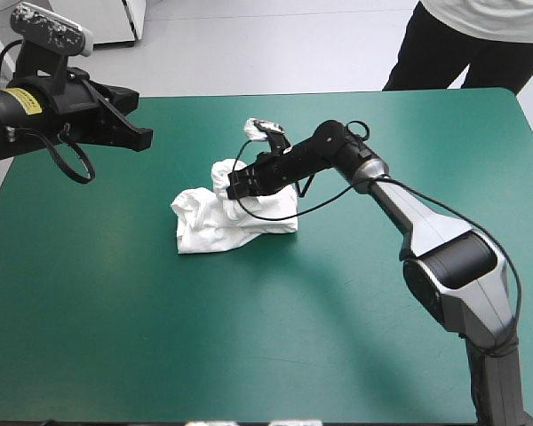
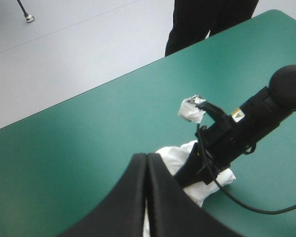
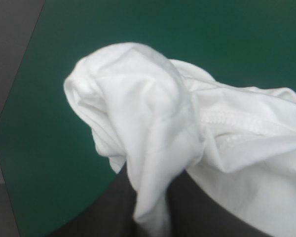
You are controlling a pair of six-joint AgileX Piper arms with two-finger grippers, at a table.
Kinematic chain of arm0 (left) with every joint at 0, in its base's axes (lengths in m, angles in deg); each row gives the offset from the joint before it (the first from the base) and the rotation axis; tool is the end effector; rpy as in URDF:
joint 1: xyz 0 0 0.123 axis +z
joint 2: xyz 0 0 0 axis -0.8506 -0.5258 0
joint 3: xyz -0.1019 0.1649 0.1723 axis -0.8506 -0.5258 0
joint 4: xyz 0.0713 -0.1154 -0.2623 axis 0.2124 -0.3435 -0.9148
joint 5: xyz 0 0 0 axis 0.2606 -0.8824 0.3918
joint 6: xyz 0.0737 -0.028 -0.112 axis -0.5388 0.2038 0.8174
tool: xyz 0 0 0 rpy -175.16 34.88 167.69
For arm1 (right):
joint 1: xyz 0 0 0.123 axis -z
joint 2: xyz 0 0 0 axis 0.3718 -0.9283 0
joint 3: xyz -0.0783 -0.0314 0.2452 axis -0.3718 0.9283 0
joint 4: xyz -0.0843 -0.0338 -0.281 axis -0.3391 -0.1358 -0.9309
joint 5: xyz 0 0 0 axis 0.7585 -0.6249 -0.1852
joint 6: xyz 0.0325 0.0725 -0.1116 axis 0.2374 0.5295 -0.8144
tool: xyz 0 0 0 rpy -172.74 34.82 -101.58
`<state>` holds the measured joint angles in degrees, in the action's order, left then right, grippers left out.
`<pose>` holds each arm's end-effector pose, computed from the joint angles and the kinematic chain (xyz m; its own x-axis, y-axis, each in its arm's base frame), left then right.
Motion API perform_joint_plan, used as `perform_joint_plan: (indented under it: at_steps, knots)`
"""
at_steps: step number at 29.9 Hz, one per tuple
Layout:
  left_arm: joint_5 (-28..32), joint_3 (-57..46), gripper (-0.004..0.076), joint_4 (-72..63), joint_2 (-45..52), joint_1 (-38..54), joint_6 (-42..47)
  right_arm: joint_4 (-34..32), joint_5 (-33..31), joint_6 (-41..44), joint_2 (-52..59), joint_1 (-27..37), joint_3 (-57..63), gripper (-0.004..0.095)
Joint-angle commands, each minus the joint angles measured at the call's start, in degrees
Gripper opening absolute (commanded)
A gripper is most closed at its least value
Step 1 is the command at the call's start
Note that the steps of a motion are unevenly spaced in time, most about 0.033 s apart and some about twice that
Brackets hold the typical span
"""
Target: Fold the cloth
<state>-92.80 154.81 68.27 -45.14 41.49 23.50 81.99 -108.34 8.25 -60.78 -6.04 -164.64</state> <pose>0.2886 -0.1053 0.5342 -0.3733 0.2927 -0.8803 0.4661 0.8796 0.0948 0.4314 0.3282 0.2155 -0.8380 -0.2232 -0.4979 -0.5292 0.5550 0.6418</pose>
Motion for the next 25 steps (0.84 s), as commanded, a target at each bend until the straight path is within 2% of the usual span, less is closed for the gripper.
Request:
perform_joint_plan:
  at_steps: [1,5,7,13,15,19,25]
  knots:
    - [1.04,1.29,-0.001,-0.3,1.55,0.06,0.7,4.1,-2.25,-0.91,-0.06,-1.78,-6.66,0.0259]
    - [1.04,0.45,-0.001,-0.3,1.55,0.06,0.7,4.79,-6.48,-0.91,-2.38,-2.63,-11.04,0.0562]
    - [0.91,-0.12,-0.001,-0.3,1.55,0.06,0.7,4.79,-7.73,-0.91,-2.38,-2.63,-12.28,0.0637]
    - [0.89,-0.99,-0.001,-0.61,1.55,-0.07,0.58,2.19,-13.97,1.6,-2.0,-1.43,-20.08,0.0591]
    - [0.79,-0.99,-0.001,-0.71,1.55,-0.19,0.58,-2.64,-15.89,4.39,-1.6,-0.6,-22.46,0.0585]
    - [0.77,-0.99,-0.001,-1.1,2.04,-0.19,0.58,-14.94,-15.88,10.68,1.81,2.0,-24.29,0.0585]
    - [0.38,-0.99,-0.001,-1.1,3.75,-0.19,0.58,-23.15,-15.88,15.6,8.12,6.91,-21.77,0.0585]
